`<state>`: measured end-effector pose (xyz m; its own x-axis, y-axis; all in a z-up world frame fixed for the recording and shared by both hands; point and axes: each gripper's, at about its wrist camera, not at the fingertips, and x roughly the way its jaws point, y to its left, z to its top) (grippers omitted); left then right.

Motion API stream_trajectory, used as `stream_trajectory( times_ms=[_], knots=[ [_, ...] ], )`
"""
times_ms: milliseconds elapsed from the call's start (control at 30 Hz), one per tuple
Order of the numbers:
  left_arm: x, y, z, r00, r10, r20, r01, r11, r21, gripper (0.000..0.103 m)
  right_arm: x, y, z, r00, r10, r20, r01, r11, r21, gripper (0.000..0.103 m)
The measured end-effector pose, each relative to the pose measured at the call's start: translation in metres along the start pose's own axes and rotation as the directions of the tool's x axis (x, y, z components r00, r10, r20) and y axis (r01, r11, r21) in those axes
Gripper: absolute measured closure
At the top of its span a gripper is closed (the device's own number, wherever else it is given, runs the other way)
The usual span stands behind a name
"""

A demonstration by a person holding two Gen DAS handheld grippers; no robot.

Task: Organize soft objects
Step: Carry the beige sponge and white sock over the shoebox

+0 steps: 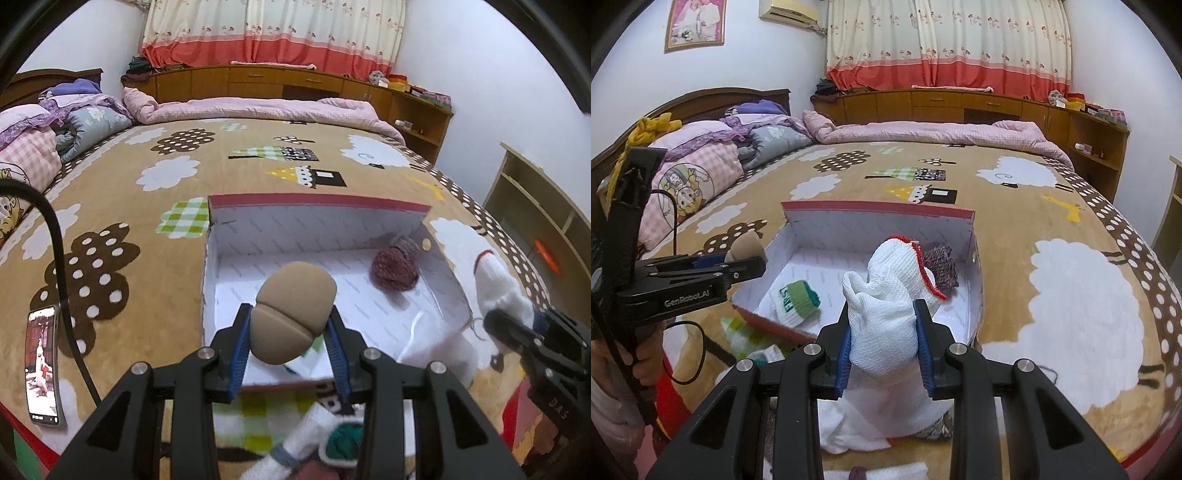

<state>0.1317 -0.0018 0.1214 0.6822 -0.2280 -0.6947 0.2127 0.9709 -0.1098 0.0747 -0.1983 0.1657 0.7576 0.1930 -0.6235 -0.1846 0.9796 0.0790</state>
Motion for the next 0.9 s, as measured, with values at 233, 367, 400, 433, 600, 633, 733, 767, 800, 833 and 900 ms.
stream_trajectory(
  times_ms=[233, 367, 400, 433, 600, 633, 733, 767, 800, 833, 900],
  knots=[
    [0.027, 0.010, 0.017, 1.000, 0.014, -0.019, -0.014, 1.000, -0.027, 0.063, 0.020, -0.010, 0.008, 1.000, -0.015, -0.011, 0.016, 1.000, 0.014, 0.073],
    [0.041, 0.011, 0.021, 0.999, 0.016, -0.031, -0.017, 0.999, -0.028, 0.063, 0.030, -0.015, 0.008, 0.999, -0.030, -0.019, 0.030, 0.999, 0.012, 0.073],
    [0.045, 0.011, 0.022, 0.999, 0.015, -0.035, -0.016, 0.999, -0.029, 0.063, 0.032, -0.016, 0.008, 0.999, -0.031, -0.021, 0.031, 0.999, 0.012, 0.073],
    [0.049, 0.011, 0.023, 0.999, 0.015, -0.040, -0.016, 0.999, -0.030, 0.063, 0.035, -0.018, 0.008, 0.999, -0.033, -0.024, 0.033, 0.999, 0.011, 0.073],
    [0.069, 0.009, 0.025, 0.998, 0.017, -0.065, -0.019, 0.999, -0.030, 0.063, 0.048, -0.020, 0.006, 0.998, -0.042, -0.041, 0.042, 0.999, -0.001, 0.073],
    [0.072, 0.009, 0.026, 0.997, 0.018, -0.069, -0.020, 0.999, -0.030, 0.063, 0.051, -0.021, 0.006, 0.998, -0.042, -0.045, 0.042, 0.999, 0.000, 0.073],
    [0.082, 0.007, 0.027, 0.997, 0.019, -0.080, -0.021, 0.999, -0.028, 0.063, 0.058, -0.024, 0.003, 0.997, -0.045, -0.058, 0.046, 0.999, 0.004, 0.073],
    [0.085, 0.007, 0.027, 0.996, 0.021, -0.085, -0.023, 0.999, -0.025, 0.063, 0.061, -0.024, 0.002, 0.997, -0.047, -0.061, 0.048, 0.999, 0.002, 0.073],
    [0.088, 0.007, 0.027, 0.996, 0.023, -0.090, -0.025, 0.999, -0.024, 0.063, 0.063, -0.025, 0.002, 0.997, -0.049, -0.065, 0.049, 0.999, 0.000, 0.073],
    [0.091, 0.007, 0.026, 0.995, 0.025, -0.095, -0.027, 0.999, -0.022, 0.063, 0.066, -0.025, 0.001, 0.996, -0.050, -0.069, 0.050, 0.999, -0.003, 0.073],
    [0.098, 0.007, 0.026, 0.994, 0.030, -0.107, -0.032, 0.999, -0.020, 0.063, 0.070, -0.026, -0.001, 0.996, -0.051, -0.075, 0.050, 0.999, -0.008, 0.073]
  ],
)
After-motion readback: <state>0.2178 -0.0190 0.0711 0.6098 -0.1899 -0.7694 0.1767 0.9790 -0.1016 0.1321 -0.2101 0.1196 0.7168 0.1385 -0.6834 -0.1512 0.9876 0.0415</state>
